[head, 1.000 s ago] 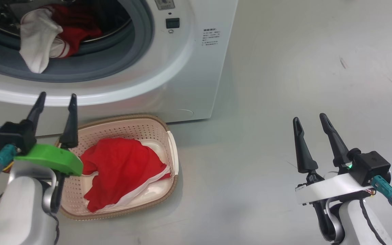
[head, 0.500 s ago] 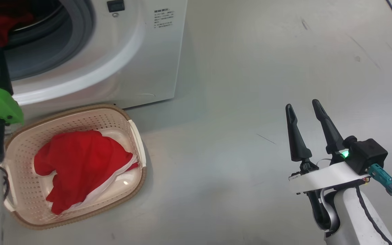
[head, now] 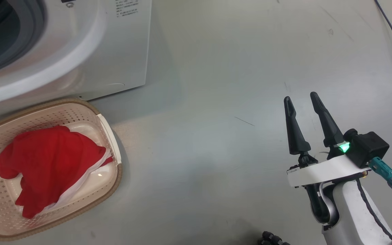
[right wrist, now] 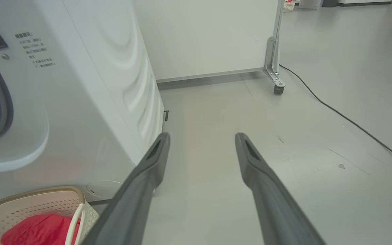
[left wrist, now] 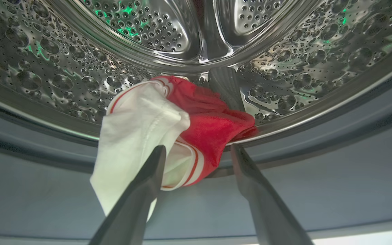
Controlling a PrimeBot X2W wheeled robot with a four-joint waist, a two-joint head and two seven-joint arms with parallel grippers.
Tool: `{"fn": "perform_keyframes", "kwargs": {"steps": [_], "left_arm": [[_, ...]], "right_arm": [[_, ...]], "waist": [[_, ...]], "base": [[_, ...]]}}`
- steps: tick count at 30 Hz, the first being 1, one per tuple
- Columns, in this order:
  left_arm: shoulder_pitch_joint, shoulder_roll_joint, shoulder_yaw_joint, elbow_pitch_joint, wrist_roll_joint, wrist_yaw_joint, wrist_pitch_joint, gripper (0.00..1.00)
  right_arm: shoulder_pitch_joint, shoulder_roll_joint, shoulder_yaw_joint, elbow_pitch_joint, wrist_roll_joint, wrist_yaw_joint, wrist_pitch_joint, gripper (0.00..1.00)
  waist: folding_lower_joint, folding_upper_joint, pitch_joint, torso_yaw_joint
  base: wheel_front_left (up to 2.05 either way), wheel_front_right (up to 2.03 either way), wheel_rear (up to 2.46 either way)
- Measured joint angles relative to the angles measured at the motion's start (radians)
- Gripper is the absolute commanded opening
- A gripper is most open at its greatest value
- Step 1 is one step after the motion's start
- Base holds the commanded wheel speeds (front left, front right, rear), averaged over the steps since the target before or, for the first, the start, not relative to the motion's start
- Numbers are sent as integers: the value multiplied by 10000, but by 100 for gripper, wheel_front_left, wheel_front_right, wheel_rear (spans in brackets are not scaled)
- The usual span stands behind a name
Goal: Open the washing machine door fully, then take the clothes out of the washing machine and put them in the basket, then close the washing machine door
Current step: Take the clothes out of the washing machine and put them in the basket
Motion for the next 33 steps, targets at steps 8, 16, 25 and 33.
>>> {"fn": "perform_keyframes", "kwargs": {"steps": [8,16,25,33], "left_arm": [[-690,489,33,568,412,307,430,100],[-1112,522,-54,918,535,387,439,100],[-1639,583,8,1423,692,514,558,100],[-1782,825,-176,1854,1101,556,614,100]], "right_arm": [[-296,12,25,-153,205,0,0,100],[-309,19,75,-155,347,-8,0,100],[-496,25,230,-228,487,-12,0,100],[-539,27,309,-255,522,-17,0,100]], "waist": [[0,0,441,-212],[-1,0,643,-291],[-1,0,791,-363],[-1,0,890,-445]], "base": [[0,0,0],[0,0,0],[0,0,0],[0,0,0]]}}
